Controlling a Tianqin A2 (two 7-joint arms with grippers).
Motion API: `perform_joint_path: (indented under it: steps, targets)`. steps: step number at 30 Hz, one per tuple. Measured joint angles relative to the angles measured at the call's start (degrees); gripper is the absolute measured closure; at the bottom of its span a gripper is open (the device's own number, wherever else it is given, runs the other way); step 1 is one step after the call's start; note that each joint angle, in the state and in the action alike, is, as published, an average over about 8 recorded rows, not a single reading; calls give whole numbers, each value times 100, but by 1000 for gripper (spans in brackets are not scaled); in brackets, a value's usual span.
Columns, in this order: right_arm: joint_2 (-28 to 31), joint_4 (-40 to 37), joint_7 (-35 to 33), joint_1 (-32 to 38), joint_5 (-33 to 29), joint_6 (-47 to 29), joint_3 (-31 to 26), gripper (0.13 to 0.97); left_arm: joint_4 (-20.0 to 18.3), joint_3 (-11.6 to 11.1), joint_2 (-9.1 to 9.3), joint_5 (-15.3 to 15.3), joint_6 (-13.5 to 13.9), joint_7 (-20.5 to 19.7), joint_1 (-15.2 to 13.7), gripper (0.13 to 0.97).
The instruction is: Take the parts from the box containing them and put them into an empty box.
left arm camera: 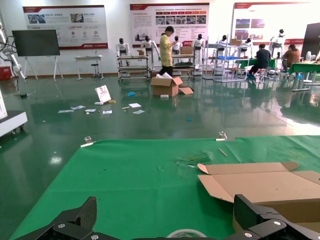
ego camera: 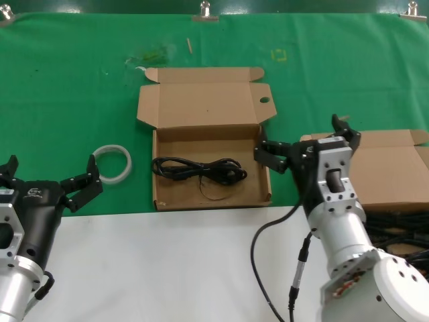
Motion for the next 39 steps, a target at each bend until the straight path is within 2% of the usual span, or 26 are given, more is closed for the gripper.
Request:
perform_joint_path:
  steps: [28,33,39]
  targets:
    - [0,333,3079,-985,-2022,-1502,1397,129,0,0,0,-1,0,-1,0,132]
    - [0,364,3369,-1077,-2212,-1644,1528,129,0,0,0,-1,0,-1,0,132]
    - [0,368,3405,-1088,-2236,-1662,1544,129,0,0,0,-1,0,0,0,132]
